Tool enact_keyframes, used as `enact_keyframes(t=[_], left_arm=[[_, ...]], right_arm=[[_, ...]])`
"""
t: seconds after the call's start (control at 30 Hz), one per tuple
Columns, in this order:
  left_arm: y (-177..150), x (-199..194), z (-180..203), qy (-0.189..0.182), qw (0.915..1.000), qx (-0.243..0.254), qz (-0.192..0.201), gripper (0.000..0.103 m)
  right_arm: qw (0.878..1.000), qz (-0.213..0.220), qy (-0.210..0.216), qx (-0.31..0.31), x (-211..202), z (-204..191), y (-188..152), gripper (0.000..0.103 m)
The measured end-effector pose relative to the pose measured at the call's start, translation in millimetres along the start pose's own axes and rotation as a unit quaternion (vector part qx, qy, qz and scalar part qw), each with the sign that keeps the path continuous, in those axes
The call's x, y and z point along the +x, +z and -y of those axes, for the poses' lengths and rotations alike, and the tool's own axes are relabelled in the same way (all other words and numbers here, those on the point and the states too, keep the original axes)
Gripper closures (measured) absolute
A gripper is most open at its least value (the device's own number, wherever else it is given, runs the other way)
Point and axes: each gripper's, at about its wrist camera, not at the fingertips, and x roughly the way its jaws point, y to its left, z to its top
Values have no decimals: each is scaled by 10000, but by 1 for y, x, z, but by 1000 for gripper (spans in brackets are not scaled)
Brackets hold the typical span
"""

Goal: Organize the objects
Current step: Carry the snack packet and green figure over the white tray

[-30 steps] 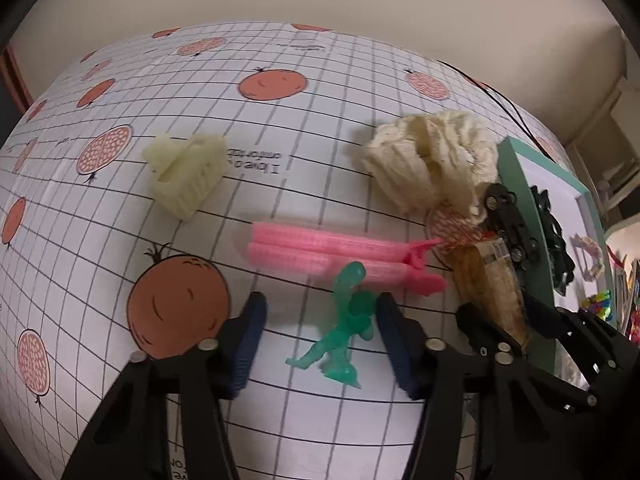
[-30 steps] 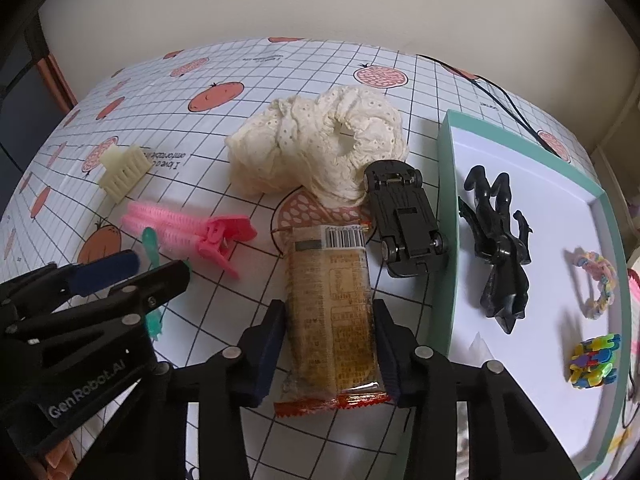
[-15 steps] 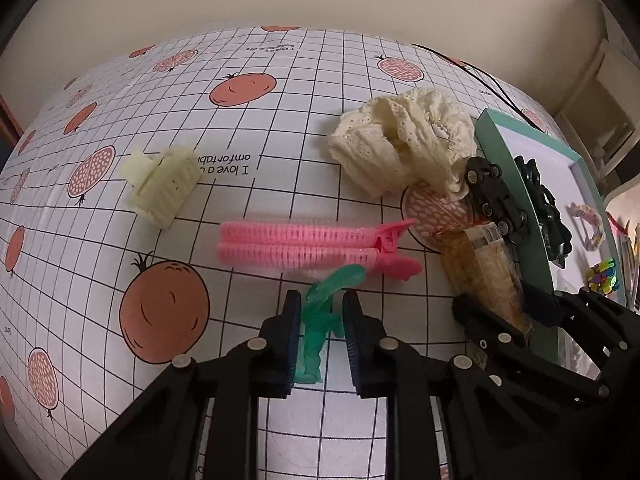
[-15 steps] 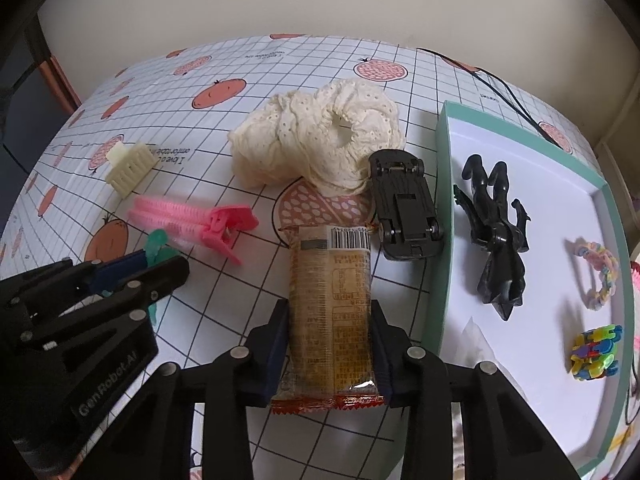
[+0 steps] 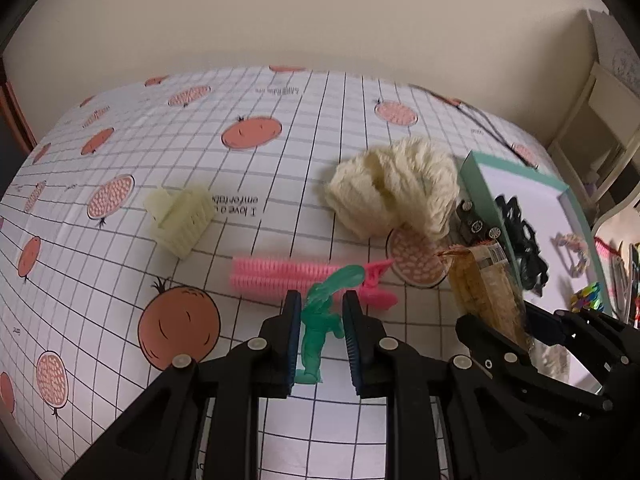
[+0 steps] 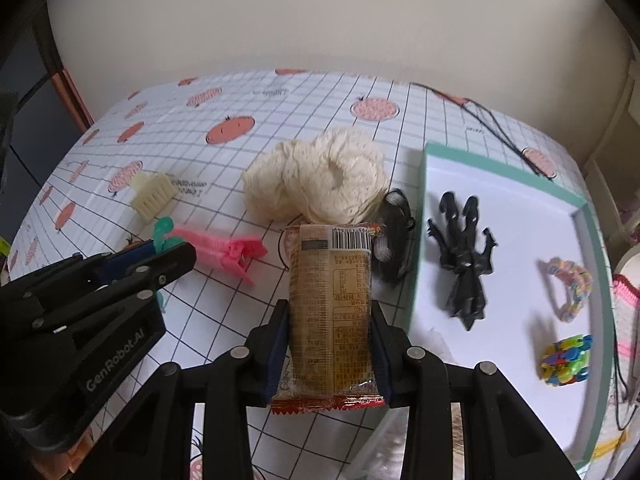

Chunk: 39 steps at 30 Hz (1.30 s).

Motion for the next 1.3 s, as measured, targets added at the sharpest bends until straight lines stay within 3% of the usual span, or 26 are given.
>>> enact_keyframes(t=[0.3, 0.77, 1.3], left_arm=[[7, -17, 12, -106, 9991, -65, 406, 81], [3, -32, 61, -447, 9969, 153, 621, 81], [-10, -34, 123, -894, 9929, 606, 500, 81]], right_arm=[[9996, 219, -28, 159, -21, 21, -1, 64], [9966, 417, -157, 686, -42, 72, -9, 64], [9910, 301, -583, 1169, -47, 133, -31, 64]])
